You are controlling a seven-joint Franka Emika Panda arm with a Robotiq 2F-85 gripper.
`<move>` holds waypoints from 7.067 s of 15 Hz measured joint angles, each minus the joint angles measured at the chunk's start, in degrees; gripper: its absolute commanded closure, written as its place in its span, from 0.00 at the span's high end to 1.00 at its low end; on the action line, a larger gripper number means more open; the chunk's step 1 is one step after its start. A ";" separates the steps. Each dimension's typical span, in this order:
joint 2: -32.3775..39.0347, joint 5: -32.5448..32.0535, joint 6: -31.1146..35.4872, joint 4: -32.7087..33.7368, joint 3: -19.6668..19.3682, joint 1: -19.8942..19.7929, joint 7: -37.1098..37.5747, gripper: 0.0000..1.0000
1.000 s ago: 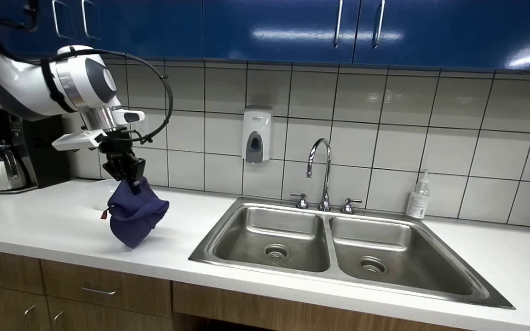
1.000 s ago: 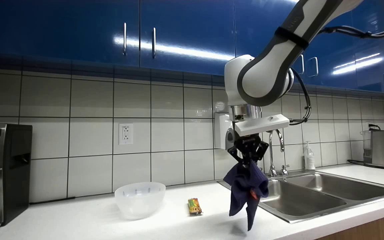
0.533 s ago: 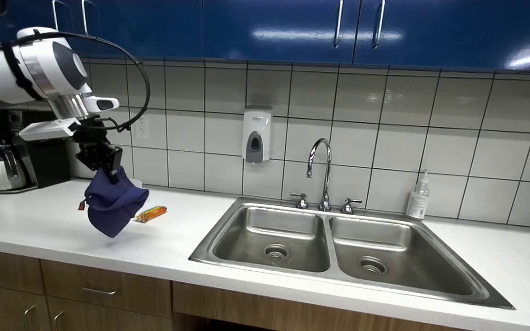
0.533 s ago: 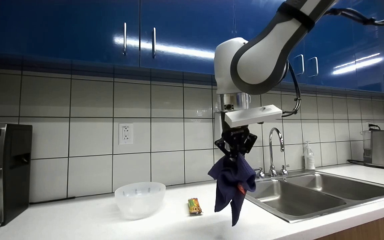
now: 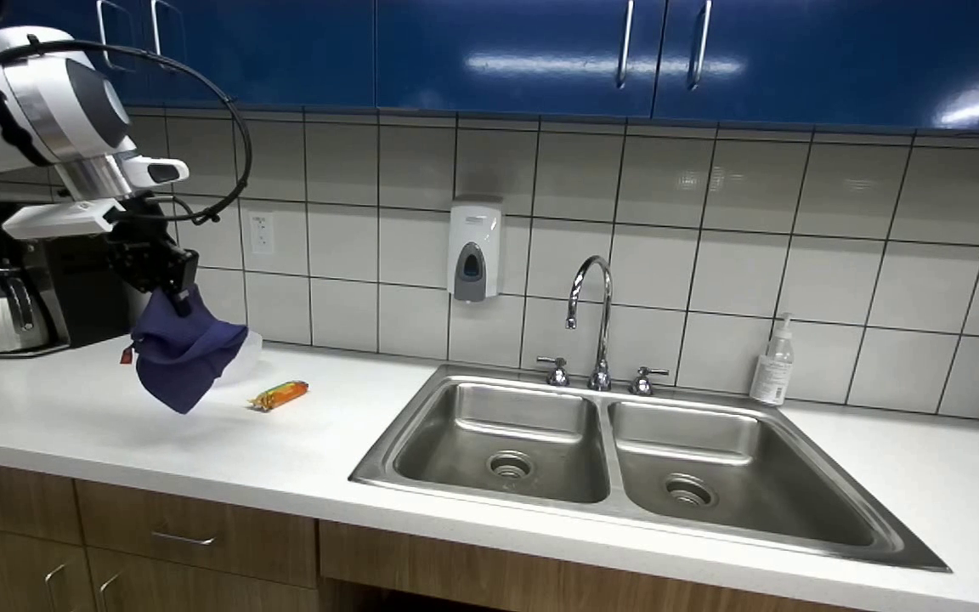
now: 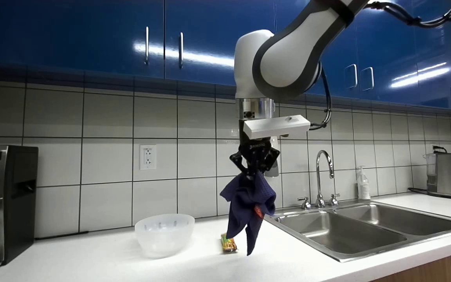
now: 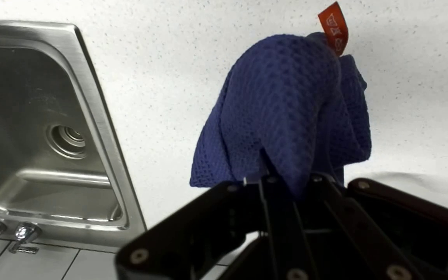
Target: Put the blue towel in the clear bowl.
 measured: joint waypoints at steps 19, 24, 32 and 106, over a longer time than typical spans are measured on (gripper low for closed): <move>16.62 -3.95 15.03 13.21 -1.79 3.54 2.54 0.02; 21.54 -7.28 16.65 19.13 -2.74 4.16 6.31 0.02; 28.35 -7.32 16.64 30.95 -2.83 5.10 6.43 0.02; 2.74 4.12 7.00 -2.97 -11.11 2.69 -12.88 1.00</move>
